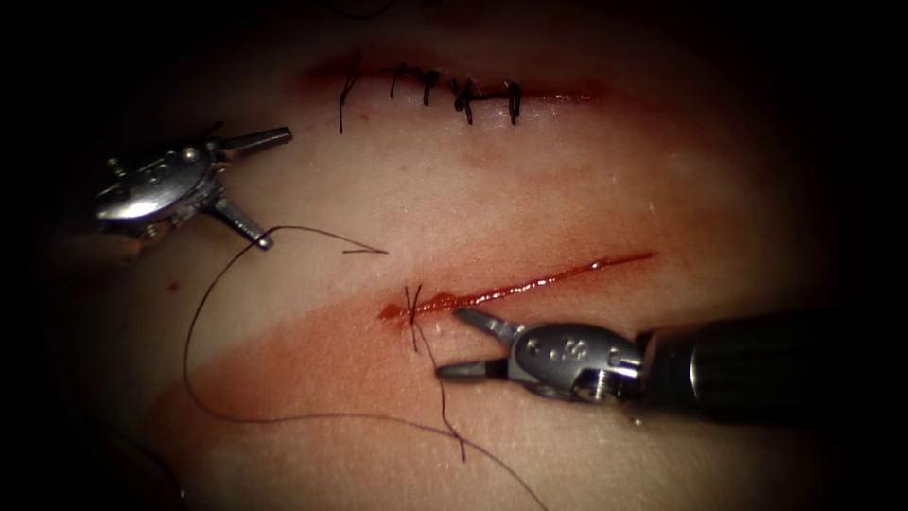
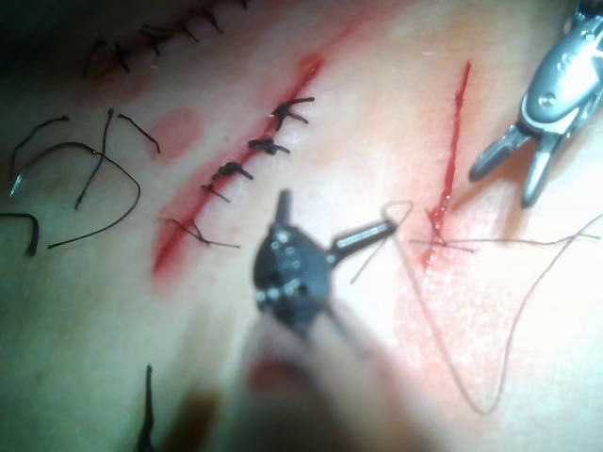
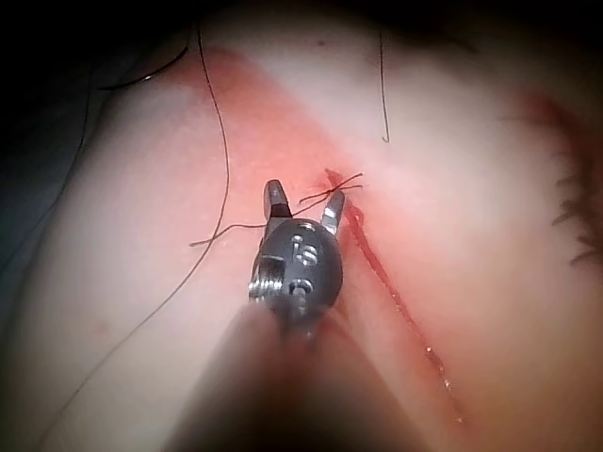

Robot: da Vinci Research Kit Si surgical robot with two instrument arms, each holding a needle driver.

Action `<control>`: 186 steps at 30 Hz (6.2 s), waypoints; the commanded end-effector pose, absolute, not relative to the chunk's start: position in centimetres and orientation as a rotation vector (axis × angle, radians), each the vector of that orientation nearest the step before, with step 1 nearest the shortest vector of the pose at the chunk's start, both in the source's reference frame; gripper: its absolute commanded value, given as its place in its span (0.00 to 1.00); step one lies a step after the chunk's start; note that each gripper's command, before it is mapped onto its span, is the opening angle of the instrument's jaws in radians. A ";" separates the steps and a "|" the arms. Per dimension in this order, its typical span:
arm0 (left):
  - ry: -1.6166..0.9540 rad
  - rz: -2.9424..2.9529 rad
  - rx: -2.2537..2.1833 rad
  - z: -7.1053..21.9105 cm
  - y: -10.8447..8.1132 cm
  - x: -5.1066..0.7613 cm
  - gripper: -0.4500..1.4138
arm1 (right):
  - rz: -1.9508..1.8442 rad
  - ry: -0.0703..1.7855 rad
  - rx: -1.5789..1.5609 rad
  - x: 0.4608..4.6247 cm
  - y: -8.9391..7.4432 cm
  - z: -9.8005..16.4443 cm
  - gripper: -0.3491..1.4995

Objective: Wound Closure

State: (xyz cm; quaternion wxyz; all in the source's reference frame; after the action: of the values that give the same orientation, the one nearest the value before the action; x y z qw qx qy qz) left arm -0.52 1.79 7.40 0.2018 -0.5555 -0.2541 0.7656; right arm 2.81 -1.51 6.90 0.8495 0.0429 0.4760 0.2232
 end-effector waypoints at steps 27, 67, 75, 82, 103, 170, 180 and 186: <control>-0.621 2.183 -1.641 7.6 1.1 -0.84 0.77 | 0.472 1.001 0.117 2.80 -1.6 6.7 0.97; -0.136 2.730 -1.713 8.4 -0.3 -2.15 0.53 | 0.540 0.971 0.057 2.40 -1.5 6.6 0.99; -0.127 2.730 -1.702 8.3 -0.4 -2.29 0.48 | 0.538 0.973 0.058 2.40 -1.5 6.6 0.99; -0.116 2.731 -1.692 8.3 -0.3 -2.28 0.17 | 0.537 0.975 0.059 2.40 -1.5 6.7 0.99; -0.016 2.536 -1.722 7.6 0.0 -1.65 0.00 | 0.281 1.071 0.059 2.80 -1.5 7.4 0.98; -0.444 1.742 -2.025 7.6 0.2 -1.65 0.00 | 0.153 1.252 -0.260 3.89 -1.6 7.5 0.98; -0.453 1.738 -2.029 7.7 0.2 -1.63 0.00 | 0.158 1.263 -0.269 3.91 -1.7 7.5 0.96; -0.453 1.738 -2.029 7.7 0.2 -1.64 0.00 | 0.158 1.262 -0.270 3.94 -1.7 7.5 0.93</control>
State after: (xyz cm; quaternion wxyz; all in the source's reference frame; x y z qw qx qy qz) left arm -1.57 0.28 7.59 0.2134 -0.7313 -0.1619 0.6273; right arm 3.88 -1.60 7.44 0.7956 -0.1279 0.5876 0.0737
